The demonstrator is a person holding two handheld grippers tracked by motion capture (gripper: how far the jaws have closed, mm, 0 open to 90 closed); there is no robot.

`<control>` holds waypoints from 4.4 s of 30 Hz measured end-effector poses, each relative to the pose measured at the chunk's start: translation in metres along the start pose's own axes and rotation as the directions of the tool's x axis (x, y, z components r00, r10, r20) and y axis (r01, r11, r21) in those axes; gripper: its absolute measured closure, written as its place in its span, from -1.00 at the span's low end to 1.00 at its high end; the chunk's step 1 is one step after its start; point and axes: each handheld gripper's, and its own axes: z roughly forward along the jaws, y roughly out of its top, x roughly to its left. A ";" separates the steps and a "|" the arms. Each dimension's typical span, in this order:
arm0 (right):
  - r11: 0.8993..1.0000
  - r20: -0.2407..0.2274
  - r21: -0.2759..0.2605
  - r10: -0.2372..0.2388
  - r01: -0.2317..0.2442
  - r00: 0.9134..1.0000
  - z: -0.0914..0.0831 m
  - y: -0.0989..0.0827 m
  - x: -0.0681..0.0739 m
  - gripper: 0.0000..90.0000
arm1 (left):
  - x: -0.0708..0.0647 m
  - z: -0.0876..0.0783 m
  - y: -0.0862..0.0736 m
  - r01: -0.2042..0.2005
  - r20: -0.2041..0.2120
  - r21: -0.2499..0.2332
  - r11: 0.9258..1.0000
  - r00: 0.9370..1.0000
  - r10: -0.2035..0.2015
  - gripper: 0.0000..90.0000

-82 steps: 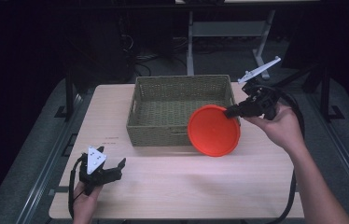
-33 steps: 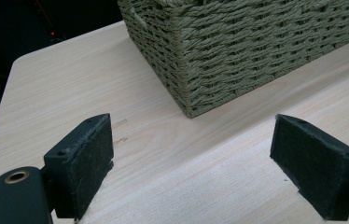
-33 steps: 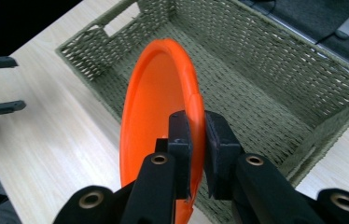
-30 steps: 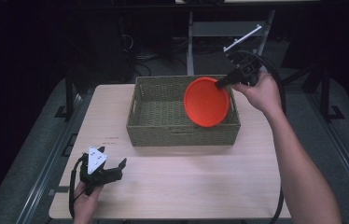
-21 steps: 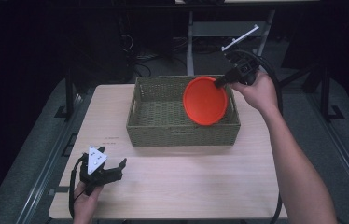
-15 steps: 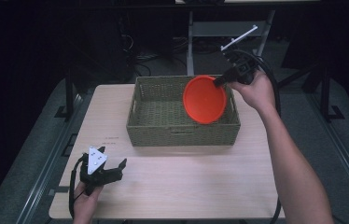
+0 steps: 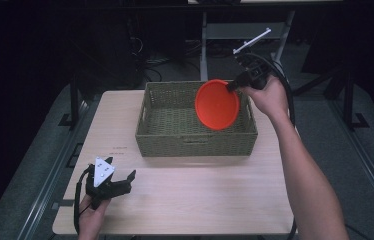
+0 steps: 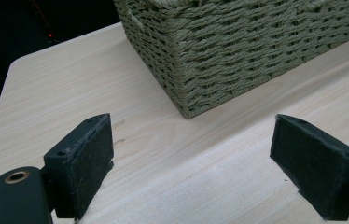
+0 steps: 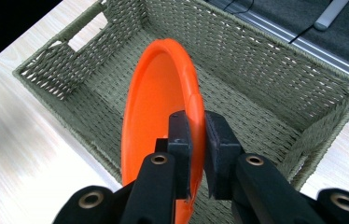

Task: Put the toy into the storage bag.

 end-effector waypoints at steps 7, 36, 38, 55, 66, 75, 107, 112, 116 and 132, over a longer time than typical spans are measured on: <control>1.000 0.011 -0.010 0.023 -0.023 1.000 0.009 0.001 -0.005 0.82 | 0.001 0.000 0.000 0.007 -0.004 -0.001 1.000 1.000 -0.007 -0.72; 0.993 0.027 -0.019 0.119 -0.118 0.993 0.049 -0.020 -0.029 0.81 | 0.001 -0.001 0.000 -0.004 0.000 0.010 1.000 1.000 0.004 -0.72; 0.993 0.022 -0.014 0.121 -0.121 0.992 0.053 -0.021 -0.030 0.81 | 0.000 0.000 0.000 0.000 0.000 0.005 1.000 1.000 0.000 -0.72; 0.989 0.041 0.025 0.144 -0.145 0.989 0.080 -0.029 -0.029 0.81 | 0.000 -0.001 0.000 0.001 0.001 0.006 1.000 1.000 -0.001 -0.72; 0.989 0.043 0.043 0.140 -0.142 0.989 0.089 -0.030 -0.028 0.81 | 0.000 -0.001 0.000 -0.001 0.000 0.006 1.000 1.000 0.001 -0.72; 0.986 0.047 0.069 0.148 -0.151 0.988 0.100 -0.037 -0.030 0.81 | 0.000 -0.001 0.000 -0.001 -0.001 -0.001 1.000 1.000 0.001 -0.72; 0.978 0.103 0.142 0.139 -0.153 0.985 0.108 -0.054 -0.045 0.54 | 0.000 -0.001 0.001 0.003 -0.002 0.004 1.000 1.000 -0.003 -0.72; 0.979 0.111 0.135 0.141 -0.155 0.984 0.107 -0.055 -0.047 0.50 | -0.001 0.000 0.002 0.000 0.000 0.004 1.000 1.000 0.000 -0.72; 0.979 0.115 0.133 0.142 -0.157 0.983 0.105 -0.056 -0.048 0.48 | -0.001 0.001 0.002 -0.005 0.006 0.005 1.000 1.000 0.005 -0.72; 0.981 0.016 0.119 0.152 -0.152 0.988 0.101 -0.059 -0.045 0.43 | -0.002 0.004 0.003 0.003 0.012 0.003 1.000 1.000 -0.003 -0.72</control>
